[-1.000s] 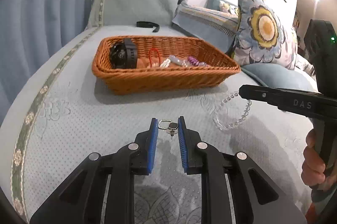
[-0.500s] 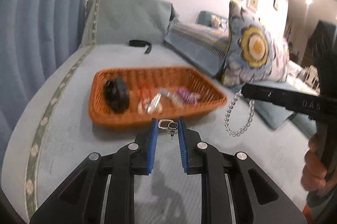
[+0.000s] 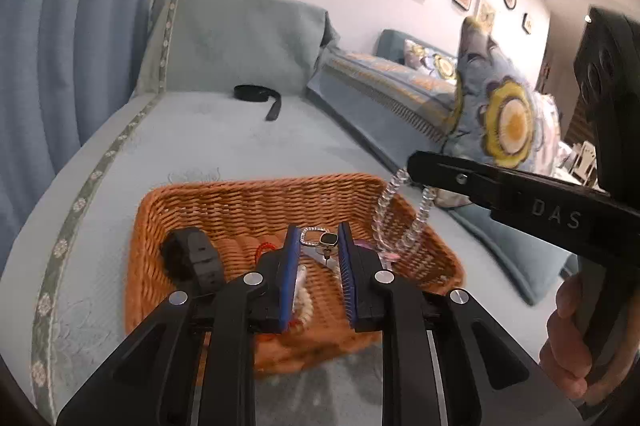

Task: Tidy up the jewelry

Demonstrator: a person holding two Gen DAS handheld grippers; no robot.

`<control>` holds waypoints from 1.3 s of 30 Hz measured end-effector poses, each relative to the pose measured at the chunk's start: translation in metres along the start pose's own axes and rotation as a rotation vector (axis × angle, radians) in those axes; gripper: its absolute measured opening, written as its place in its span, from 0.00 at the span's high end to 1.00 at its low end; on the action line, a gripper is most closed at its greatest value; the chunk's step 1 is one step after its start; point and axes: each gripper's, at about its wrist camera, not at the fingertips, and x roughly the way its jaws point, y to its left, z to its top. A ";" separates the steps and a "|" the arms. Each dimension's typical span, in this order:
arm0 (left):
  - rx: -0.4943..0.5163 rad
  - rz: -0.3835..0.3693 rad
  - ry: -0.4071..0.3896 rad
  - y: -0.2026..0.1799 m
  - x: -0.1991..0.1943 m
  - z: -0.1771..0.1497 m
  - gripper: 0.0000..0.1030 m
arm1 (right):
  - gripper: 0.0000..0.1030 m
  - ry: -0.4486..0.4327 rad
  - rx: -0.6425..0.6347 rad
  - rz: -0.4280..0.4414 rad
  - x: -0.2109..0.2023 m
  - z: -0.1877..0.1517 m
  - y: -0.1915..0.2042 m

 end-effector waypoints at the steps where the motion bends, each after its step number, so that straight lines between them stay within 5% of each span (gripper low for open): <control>1: 0.003 0.008 0.006 0.001 0.009 0.000 0.83 | 0.94 0.012 0.000 0.001 0.010 0.002 -0.001; 14: -0.050 0.024 0.067 0.021 0.050 -0.013 0.82 | 0.93 0.107 0.045 -0.005 0.083 -0.009 -0.029; 17: -0.054 0.030 0.058 0.022 0.046 -0.015 0.70 | 0.90 0.122 0.091 0.004 0.087 -0.012 -0.040; 19: -0.060 0.028 0.044 0.021 0.040 -0.014 0.53 | 0.84 0.118 0.099 -0.010 0.084 -0.014 -0.044; 24: -0.070 0.021 -0.006 0.019 0.007 -0.011 0.39 | 0.82 0.084 0.092 -0.011 0.053 -0.018 -0.046; 26: -0.072 0.028 -0.032 0.017 -0.012 -0.012 0.35 | 0.73 0.061 0.092 0.003 0.031 -0.024 -0.044; 28: -0.059 0.033 -0.048 0.014 -0.035 -0.016 0.31 | 0.45 0.024 0.094 0.011 0.005 -0.032 -0.039; 32: -0.038 0.080 -0.104 0.006 -0.081 -0.028 0.23 | 0.40 -0.059 0.083 0.013 -0.046 -0.053 -0.024; 39: 0.012 0.206 -0.197 -0.021 -0.146 -0.068 0.19 | 0.10 -0.234 0.017 -0.132 -0.124 -0.116 0.014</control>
